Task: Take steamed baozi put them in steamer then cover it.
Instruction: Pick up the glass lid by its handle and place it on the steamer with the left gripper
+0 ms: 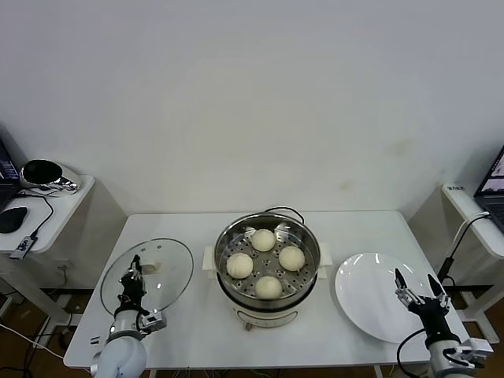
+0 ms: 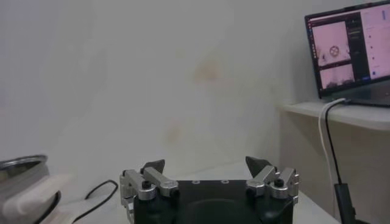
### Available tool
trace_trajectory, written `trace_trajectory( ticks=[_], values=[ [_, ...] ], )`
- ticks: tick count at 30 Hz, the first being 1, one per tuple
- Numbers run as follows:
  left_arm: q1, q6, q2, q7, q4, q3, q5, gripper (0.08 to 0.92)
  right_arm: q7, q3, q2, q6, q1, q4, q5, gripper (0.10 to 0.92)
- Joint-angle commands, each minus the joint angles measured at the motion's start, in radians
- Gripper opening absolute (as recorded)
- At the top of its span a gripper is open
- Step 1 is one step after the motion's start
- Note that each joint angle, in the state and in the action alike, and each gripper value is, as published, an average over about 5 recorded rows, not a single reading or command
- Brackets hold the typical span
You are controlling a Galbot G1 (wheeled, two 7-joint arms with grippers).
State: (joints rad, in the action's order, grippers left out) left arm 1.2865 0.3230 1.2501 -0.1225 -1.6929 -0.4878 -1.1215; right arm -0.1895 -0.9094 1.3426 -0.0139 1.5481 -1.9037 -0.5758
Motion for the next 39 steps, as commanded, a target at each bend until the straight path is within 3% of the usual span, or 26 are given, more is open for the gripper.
trace_trajectory(
  ticks=[1,8,13,27,34,39],
  values=[
    [0.071,0.366,-0.041,0.054,-0.281,0.059,-0.079,0.131,0.000,0.001,-0.004,-0.005,-0.003,-0.009,-0.014,0.823],
    [0.060,0.442,-0.009,0.294,-0.421,0.045,-0.246,0.131,0.002,0.003,-0.006,-0.013,-0.003,-0.019,-0.007,0.823],
    [0.032,0.454,0.078,0.404,-0.520,0.097,-0.353,0.131,0.009,0.007,0.002,-0.025,-0.002,-0.027,0.048,0.823],
    [-0.083,0.442,0.332,0.468,-0.374,0.352,-0.623,0.131,0.018,0.021,0.033,-0.037,-0.021,-0.006,0.109,0.823],
    [-0.179,0.455,0.357,0.515,-0.287,0.467,-0.635,0.131,0.020,0.021,0.043,-0.031,-0.024,0.019,0.117,0.823],
    [-0.227,0.456,0.354,0.482,-0.256,0.562,-0.559,0.131,0.021,0.019,0.045,-0.029,-0.026,0.032,0.122,0.823]
  ],
)
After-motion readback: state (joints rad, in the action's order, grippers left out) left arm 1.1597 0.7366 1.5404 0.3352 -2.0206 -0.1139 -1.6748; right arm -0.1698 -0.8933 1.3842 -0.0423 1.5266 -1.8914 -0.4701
